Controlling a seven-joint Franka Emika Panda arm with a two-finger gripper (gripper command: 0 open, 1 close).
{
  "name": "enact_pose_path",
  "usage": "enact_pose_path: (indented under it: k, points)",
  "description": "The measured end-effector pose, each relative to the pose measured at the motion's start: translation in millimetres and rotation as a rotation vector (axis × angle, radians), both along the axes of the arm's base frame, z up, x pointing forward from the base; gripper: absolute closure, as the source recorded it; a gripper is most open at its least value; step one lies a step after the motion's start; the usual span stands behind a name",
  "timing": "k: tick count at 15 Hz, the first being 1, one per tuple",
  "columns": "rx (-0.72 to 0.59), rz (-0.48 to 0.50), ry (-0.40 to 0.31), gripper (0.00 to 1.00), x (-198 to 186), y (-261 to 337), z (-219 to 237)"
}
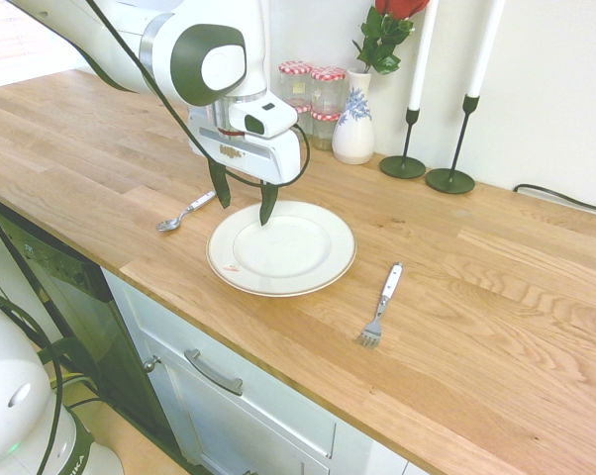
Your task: Put the spoon into the plate
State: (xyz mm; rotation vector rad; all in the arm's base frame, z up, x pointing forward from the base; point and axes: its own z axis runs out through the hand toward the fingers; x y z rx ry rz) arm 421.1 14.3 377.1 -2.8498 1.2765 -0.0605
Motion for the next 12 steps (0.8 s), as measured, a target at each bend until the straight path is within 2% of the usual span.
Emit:
enact_pose_path:
  k: [4,8,12]
  points:
    - [-0.005,0.018,-0.012,0.00,2.3,9.7,6.1]
    - [-0.026,0.025,-0.036,0.00,3.6,82.5,31.8]
    - [-0.054,0.043,-0.003,0.00,11.6,141.3,11.2]
